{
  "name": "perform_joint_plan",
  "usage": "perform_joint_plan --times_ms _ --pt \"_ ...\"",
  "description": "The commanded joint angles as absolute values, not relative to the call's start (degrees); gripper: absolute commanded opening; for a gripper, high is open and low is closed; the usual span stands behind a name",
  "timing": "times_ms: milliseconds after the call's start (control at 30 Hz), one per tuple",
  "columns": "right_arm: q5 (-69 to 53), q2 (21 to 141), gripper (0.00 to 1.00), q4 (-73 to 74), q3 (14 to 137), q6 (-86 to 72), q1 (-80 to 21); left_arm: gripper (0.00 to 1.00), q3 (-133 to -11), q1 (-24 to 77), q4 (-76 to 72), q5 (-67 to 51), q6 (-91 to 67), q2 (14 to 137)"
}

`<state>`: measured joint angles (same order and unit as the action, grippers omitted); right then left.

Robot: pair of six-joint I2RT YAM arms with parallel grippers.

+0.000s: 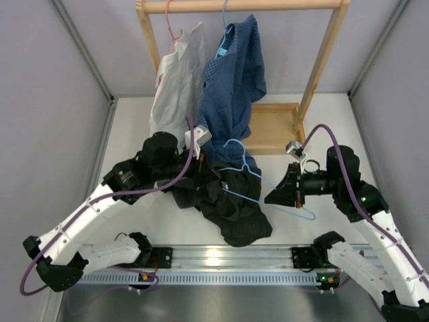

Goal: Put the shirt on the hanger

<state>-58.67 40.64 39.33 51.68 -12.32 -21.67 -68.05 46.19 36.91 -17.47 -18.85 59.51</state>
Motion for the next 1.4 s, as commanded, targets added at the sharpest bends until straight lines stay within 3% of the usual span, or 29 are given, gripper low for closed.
perform_joint_plan --times_ms 0,233,400,500,700,900,1100,1367 --pt "-66.9 40.3 0.00 16.0 49.9 -20.5 -27.2 0.00 -74.3 46.8 40.8 -23.0 -13.6 57.1" --pt "-52.2 49.5 0.00 3.3 54.4 -18.1 -39.9 0.00 -86.3 47.3 46.7 -24.8 -13.4 58.3" --pt "-45.1 56.4 0.00 4.9 60.4 -16.0 -44.6 0.00 -97.8 47.3 54.2 -20.0 -12.3 62.5" --pt "-39.3 57.7 0.00 -3.4 58.2 -19.9 -46.1 0.00 -101.0 47.4 55.7 -21.2 -12.1 63.6" --pt "-14.7 50.6 0.00 -16.3 50.7 -22.9 -51.0 0.00 -112.7 47.4 59.8 -21.4 -11.3 67.2" --pt "12.5 43.9 0.00 -19.2 47.5 -14.1 -66.7 0.00 -122.1 47.4 61.4 -25.0 -11.8 72.5" --pt "2.8 45.5 0.00 -14.0 48.8 -14.3 -67.0 0.00 -113.4 47.4 61.1 -16.9 -11.8 71.1" --pt "12.6 45.4 0.00 -25.0 40.6 -19.3 -67.0 0.00 -106.9 57.2 57.7 -10.2 -12.6 70.3"
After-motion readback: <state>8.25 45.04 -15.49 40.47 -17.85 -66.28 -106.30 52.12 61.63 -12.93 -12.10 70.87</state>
